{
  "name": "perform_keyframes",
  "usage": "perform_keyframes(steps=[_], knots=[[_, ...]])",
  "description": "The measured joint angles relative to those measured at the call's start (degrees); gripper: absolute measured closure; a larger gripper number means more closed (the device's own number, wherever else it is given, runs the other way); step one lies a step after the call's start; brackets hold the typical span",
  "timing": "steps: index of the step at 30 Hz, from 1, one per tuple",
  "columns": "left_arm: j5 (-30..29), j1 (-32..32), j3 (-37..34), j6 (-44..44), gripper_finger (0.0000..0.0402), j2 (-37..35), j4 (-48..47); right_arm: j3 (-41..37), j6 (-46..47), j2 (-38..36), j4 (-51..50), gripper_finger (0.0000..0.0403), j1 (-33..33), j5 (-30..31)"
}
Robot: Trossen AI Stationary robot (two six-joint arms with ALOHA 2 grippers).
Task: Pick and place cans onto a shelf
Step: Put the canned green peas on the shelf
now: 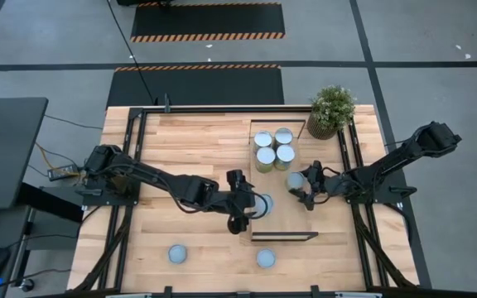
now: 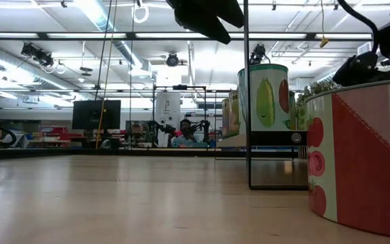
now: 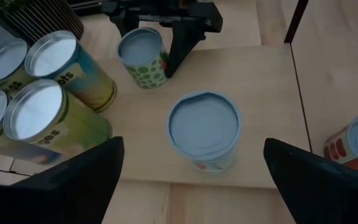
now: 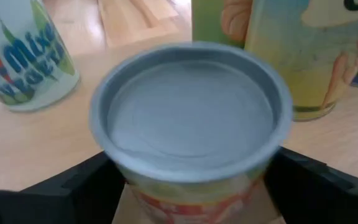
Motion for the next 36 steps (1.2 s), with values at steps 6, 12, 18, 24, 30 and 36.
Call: perform_keyframes(steps=[6, 12, 18, 24, 30, 36], knots=[[0.0, 0.0, 0.0, -0.16, 0.001, 0.0, -0.73, 3.43, -0.15, 0.12, -5.73, 0.0032, -0.21, 0.47], [0.02, 0.02, 0.0, -0.72, 0.001, 0.0, -2.44, 10.83, 3.19, 0.1, -21.66, 0.0031, -0.21, 0.26], [0.87, -0.03, 0.0, -1.31, 0.001, 0.0, -3.52, 18.5, 5.05, 0.08, -34.51, 0.0031, -0.21, -1.85], [0.87, -0.09, 0.0, -1.31, 0.001, 0.0, -4.07, 24.32, 3.8, 0.07, -40.78, 0.0031, -0.27, -3.67], [0.87, -0.09, 0.0, -1.48, 0.001, 0.0, -5.06, 28.91, 1.73, 0.07, -47.22, 0.0031, -0.25, -3.87], [0.87, -0.09, 0.0, -1.7, 0.001, 0.0, -5.9, 34.52, 1.92, 0.05, -55.65, 0.0034, 0.3, -3.85]])
